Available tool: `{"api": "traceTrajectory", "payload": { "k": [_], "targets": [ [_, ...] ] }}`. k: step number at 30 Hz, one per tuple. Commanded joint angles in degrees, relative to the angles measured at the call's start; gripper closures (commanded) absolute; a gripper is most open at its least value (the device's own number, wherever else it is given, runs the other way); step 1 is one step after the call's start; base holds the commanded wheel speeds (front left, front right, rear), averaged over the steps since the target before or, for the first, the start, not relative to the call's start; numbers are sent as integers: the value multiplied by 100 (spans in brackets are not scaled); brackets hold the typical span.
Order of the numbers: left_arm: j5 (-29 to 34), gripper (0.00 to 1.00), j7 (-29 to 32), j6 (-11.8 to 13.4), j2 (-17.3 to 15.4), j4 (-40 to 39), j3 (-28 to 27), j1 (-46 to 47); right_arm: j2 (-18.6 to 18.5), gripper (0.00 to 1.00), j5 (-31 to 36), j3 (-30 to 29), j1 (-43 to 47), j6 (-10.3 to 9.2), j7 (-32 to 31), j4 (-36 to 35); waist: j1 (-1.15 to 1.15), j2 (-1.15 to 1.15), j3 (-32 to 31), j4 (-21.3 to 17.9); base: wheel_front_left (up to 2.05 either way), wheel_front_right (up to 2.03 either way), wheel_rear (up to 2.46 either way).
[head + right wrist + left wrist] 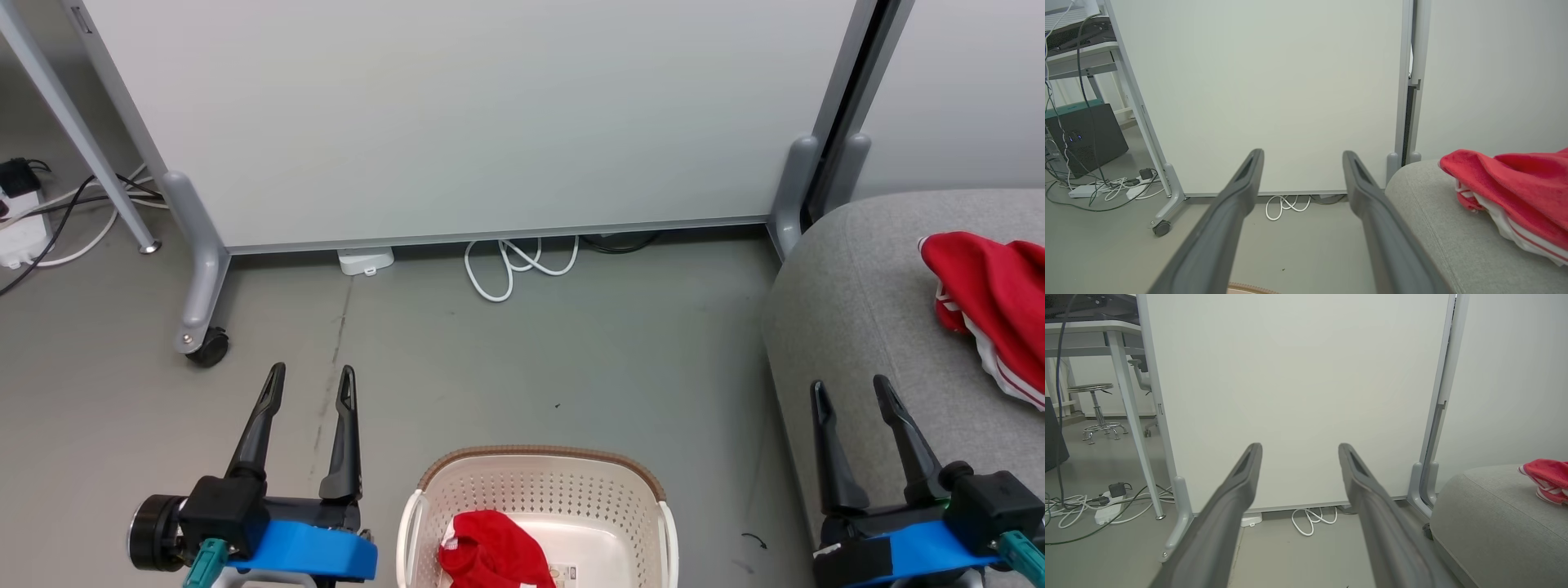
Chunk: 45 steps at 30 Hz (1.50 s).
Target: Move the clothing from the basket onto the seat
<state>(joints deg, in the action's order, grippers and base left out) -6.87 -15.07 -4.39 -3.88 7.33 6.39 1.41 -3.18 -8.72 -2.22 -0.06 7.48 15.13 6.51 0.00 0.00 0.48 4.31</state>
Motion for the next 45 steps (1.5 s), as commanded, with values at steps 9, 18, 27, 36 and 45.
{"api": "traceTrajectory", "payload": {
  "k": [9, 18, 27, 36, 45],
  "targets": [
    [74, 0, -15, -70, 58, -22, -112, -42, 31, 0, -14, 47, 43, 3, 3, 42, 0, 0, 6, 2, 0, 0, 0],
    [112, 0, -15, -121, 87, 43, -116, 5, 34, 0, -21, 58, 19, 3, 3, 75, 0, 0, 10, -38, 0, 0, 0],
    [338, 0, -15, -254, -43, 540, 209, 732, 32, 0, -9, 115, -188, 3, 3, 32, 0, 0, 179, -159, 0, 0, 0],
    [449, 0, -16, -306, -378, 1385, 1056, 1762, -147, 0, 48, 420, -752, 3, 3, -88, 0, 0, 822, -537, 0, 0, 0],
    [185, 0, -15, -309, -704, 2570, 2587, 2917, -253, 0, 35, 468, -1406, 3, 3, -237, 0, 0, 1846, -814, 0, 0, 0]
  ]
}}
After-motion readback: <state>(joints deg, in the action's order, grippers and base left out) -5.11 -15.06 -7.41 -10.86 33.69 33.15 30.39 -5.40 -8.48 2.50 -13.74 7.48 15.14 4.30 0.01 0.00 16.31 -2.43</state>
